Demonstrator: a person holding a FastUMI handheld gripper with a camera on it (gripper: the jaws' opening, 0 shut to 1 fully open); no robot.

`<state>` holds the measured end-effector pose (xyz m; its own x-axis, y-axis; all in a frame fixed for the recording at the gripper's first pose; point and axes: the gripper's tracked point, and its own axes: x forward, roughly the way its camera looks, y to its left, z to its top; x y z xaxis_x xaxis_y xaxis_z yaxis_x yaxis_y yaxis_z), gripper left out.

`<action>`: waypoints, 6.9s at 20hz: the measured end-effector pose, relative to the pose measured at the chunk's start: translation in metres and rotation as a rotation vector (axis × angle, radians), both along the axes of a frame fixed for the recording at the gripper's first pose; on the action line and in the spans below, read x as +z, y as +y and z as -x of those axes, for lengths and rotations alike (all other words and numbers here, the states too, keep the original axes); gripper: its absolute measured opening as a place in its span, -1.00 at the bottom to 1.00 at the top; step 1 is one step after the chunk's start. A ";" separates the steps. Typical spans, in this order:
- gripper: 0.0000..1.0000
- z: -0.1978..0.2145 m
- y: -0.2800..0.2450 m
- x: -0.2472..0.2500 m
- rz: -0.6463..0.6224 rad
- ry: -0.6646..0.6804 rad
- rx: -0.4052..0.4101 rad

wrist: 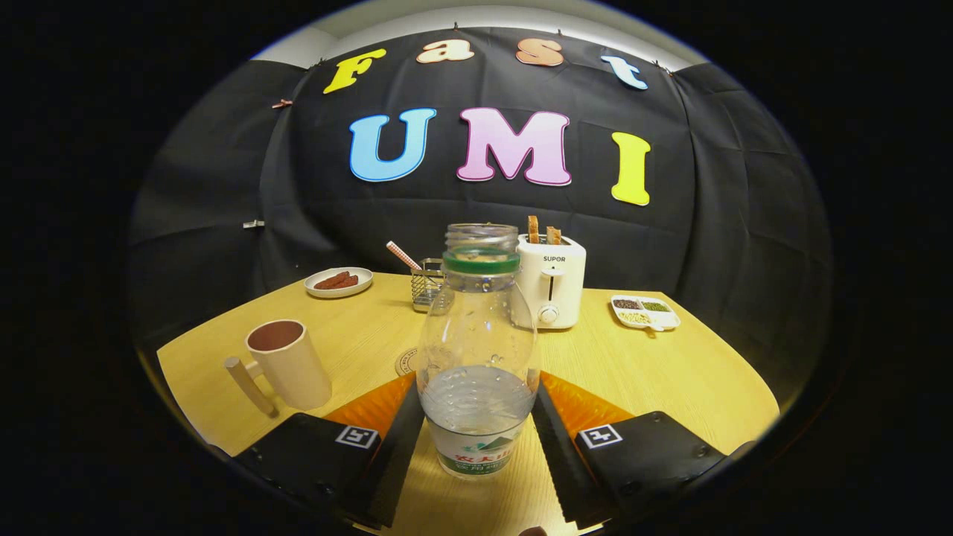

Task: Take the bottle from table, then pour the juice into the cup, finally place the bottle on the coaster

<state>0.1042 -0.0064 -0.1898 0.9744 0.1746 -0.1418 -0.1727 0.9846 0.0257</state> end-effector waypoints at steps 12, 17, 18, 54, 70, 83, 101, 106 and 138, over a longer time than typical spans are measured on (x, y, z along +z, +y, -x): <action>0.49 -0.009 0.016 0.024 0.148 -0.048 0.094; 0.49 -0.011 0.036 0.057 0.302 -0.120 0.180; 0.49 -0.012 0.041 0.060 0.331 -0.121 0.193; 0.49 -0.062 0.118 0.008 1.344 -0.186 0.350; 0.48 -0.065 0.135 0.012 1.593 -0.319 0.470; 0.48 -0.079 0.143 0.023 1.759 -0.418 0.523; 0.48 -0.086 0.152 0.032 1.878 -0.513 0.563; 0.48 -0.087 0.156 0.036 1.933 -0.560 0.575; 0.48 -0.082 0.183 0.062 2.174 -0.823 0.636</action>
<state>0.1867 0.1768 -0.1281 0.8120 0.5379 -0.2267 0.2225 -0.6443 -0.7317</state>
